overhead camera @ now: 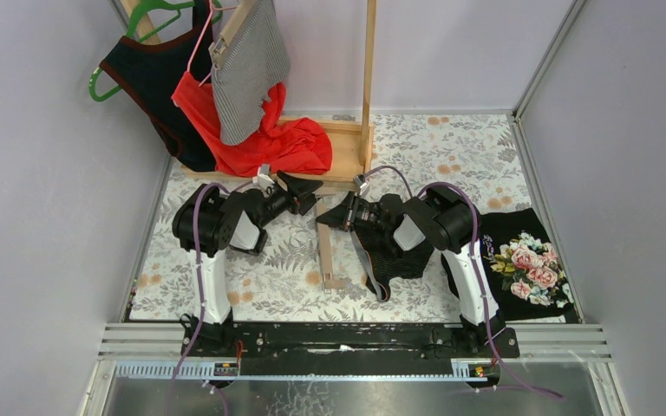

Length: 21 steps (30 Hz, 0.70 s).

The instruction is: Clip the underwear to the hanger

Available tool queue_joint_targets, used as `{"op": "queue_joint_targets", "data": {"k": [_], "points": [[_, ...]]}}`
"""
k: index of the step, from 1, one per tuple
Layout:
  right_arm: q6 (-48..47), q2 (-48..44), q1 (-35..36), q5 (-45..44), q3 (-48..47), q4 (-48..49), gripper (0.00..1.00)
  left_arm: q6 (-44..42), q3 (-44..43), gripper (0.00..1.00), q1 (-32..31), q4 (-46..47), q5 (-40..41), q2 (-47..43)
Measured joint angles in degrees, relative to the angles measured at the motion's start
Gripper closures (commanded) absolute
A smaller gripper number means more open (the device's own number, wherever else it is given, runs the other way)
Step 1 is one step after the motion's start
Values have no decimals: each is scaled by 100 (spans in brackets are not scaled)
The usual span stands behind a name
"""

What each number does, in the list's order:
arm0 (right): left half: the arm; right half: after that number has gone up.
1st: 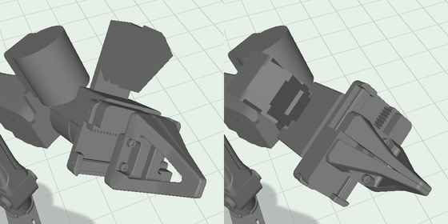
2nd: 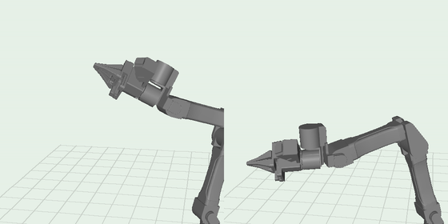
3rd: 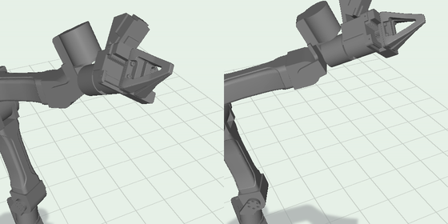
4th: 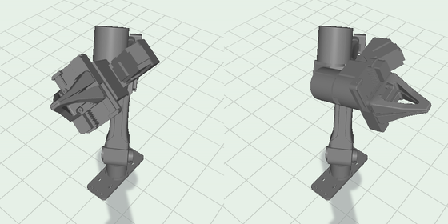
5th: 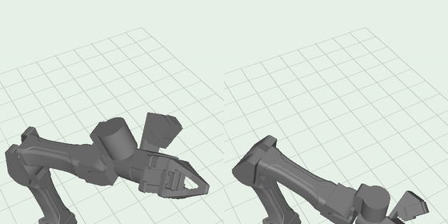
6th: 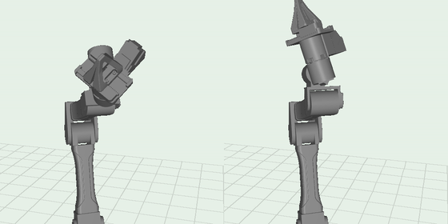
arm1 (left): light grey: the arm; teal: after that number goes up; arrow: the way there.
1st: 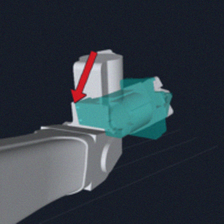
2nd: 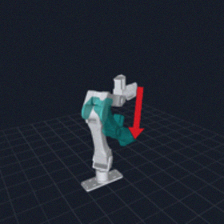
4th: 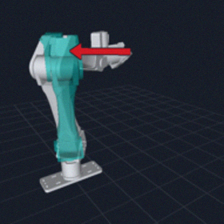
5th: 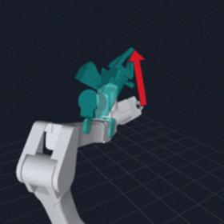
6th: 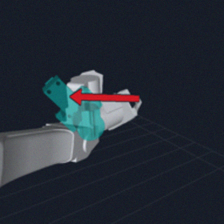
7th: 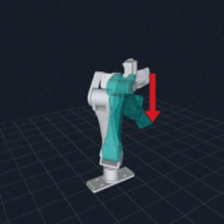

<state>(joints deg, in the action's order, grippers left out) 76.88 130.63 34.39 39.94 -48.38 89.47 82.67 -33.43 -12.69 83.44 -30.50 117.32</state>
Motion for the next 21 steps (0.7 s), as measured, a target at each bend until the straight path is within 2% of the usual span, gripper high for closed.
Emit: {"op": "queue_joint_targets", "data": {"k": [2, 5, 15, 21], "points": [[11, 0, 0, 26, -2, 0, 95, -22, -35, 35, 0, 28, -31, 20], [20, 0, 0, 28, -2, 0, 95, -50, -59, 42, 0, 57, -61, 33], [131, 0, 13, 37, -48, 4, 94, -105, -72, 46, 0, 118, -243, 96], [170, 0, 26, 72, -85, 28, 94, -146, -151, 57, 0, 181, -372, 138]]}}
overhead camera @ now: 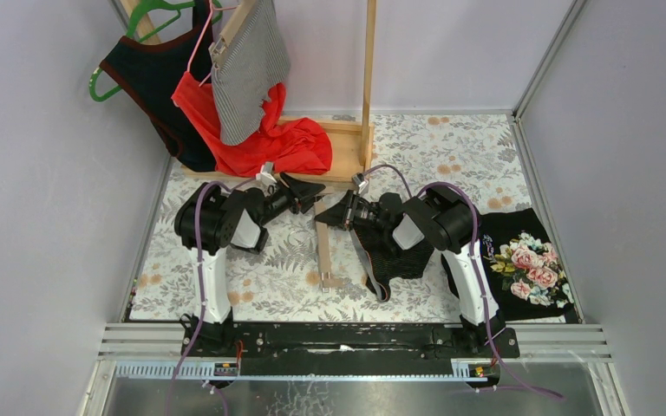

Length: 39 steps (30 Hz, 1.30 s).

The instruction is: Clip the underwear to the hanger

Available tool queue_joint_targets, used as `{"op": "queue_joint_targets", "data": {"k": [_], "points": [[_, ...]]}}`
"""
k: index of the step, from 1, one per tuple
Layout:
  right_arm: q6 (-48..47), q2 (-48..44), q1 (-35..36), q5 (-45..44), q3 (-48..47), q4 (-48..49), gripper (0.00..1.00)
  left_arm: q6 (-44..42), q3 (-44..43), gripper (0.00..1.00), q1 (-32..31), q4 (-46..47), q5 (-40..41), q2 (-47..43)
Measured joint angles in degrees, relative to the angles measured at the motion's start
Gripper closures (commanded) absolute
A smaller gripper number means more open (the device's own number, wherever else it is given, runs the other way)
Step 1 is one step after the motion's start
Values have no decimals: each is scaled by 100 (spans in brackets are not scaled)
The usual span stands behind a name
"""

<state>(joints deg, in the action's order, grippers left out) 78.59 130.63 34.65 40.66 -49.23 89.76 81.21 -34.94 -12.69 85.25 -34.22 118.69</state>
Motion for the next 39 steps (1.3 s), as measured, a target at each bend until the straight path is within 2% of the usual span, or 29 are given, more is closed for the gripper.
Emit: {"op": "queue_joint_targets", "data": {"k": [7, 11, 15, 20, 23, 27, 31, 32, 39], "points": [[11, 2, 22, 44, -15, 11, 91, -2, -76, 60, 0, 33, -120, 114], [11, 4, 22, 59, -22, 26, 86, 0, -79, 76, 0, 50, -149, 116], [55, 4, 22, 55, -31, 83, 84, -31, -94, 79, 0, 74, -186, 129], [61, 4, 22, 57, -31, 94, 75, -28, -96, 85, 0, 94, -203, 131], [50, 4, 22, 55, -31, 94, 63, -28, -101, 88, 0, 98, -214, 142], [-4, 4, 22, 50, 4, 98, 56, -26, -162, 90, 24, 120, -310, 173], [-55, 4, 11, 35, 140, 101, 56, -26, -177, 94, 72, 138, -422, 179], [-57, 4, 4, 28, 175, 101, 56, -26, -179, 98, 90, 136, -455, 181], [-144, -234, -227, 9, 533, 98, 55, -4, -208, 100, 162, 138, -651, 223]]}}
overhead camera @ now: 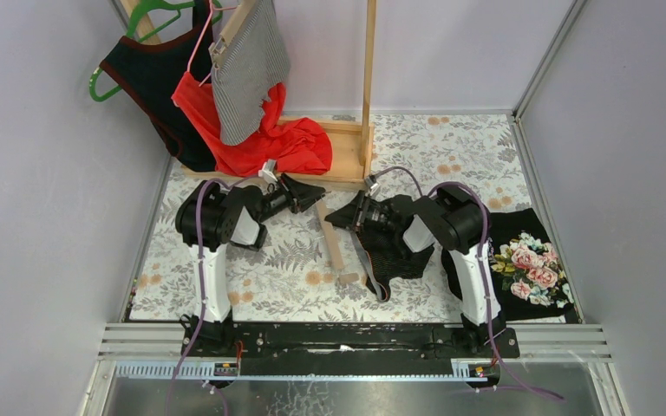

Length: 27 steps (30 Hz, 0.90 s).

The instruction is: Clip the underwear to the hanger

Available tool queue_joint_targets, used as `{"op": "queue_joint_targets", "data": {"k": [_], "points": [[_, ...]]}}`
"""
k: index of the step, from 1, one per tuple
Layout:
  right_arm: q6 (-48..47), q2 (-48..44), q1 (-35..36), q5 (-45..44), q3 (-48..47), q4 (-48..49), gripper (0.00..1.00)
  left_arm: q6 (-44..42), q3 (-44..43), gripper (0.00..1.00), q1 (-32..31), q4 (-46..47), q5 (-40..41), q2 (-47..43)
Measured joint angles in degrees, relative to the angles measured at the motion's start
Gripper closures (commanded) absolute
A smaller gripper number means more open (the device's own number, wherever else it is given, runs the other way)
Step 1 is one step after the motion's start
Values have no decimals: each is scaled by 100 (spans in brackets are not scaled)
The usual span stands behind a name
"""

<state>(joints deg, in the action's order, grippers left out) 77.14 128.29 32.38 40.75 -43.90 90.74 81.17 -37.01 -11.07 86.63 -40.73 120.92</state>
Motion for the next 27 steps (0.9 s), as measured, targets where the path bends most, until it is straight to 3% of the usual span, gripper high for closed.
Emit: {"op": "queue_joint_targets", "data": {"k": [11, 13, 19, 27], "points": [[-411, -717, -400, 151, 197, -96, 52, 66, -68, 100, 74, 17, -66, 2], [-474, -717, -400, 203, 197, -197, 52, 68, -105, 96, 74, 17, -105, 2], [-885, -848, -400, 236, 197, -907, 52, 116, -260, 88, 74, 42, -214, 4], [-1294, -1147, -400, 229, 197, -1471, 50, 157, -267, 88, 74, 42, -284, 4]]}}
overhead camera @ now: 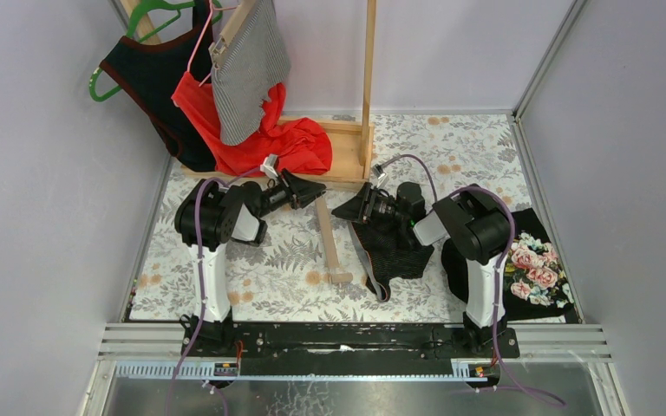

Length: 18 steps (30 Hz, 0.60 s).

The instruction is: Clip the underwear to the hanger

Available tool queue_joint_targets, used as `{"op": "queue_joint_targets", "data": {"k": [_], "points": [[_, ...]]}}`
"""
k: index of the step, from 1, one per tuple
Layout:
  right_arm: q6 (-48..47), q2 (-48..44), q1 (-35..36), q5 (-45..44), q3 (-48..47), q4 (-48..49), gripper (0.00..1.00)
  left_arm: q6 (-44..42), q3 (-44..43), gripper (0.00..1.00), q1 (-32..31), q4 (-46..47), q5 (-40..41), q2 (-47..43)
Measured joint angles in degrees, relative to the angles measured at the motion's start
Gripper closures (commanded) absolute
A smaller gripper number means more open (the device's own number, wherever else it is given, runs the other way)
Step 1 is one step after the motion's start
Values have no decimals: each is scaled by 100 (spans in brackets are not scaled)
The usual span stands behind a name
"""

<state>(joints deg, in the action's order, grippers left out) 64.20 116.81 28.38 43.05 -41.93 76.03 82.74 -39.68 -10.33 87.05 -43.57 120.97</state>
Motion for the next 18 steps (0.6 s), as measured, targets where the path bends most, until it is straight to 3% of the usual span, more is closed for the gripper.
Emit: {"op": "queue_joint_targets", "data": {"k": [2, 6, 8, 13, 18], "points": [[-109, -59, 0, -4, 0, -160, 50, 15, -11, 99, 0, 0, -15, 2], [-498, -341, 0, -55, 0, -732, 50, 37, -28, 100, 0, 0, -22, 2], [-748, -555, 0, -120, -2, -1106, 50, 39, -37, 94, 0, 0, -37, 2], [-1565, -1161, 0, -452, -179, -2393, 39, 52, -76, 76, 4, 2, -131, 2], [-2190, -1504, 0, -599, -490, -3307, 38, 61, -116, 76, 4, 2, -188, 2]]}}
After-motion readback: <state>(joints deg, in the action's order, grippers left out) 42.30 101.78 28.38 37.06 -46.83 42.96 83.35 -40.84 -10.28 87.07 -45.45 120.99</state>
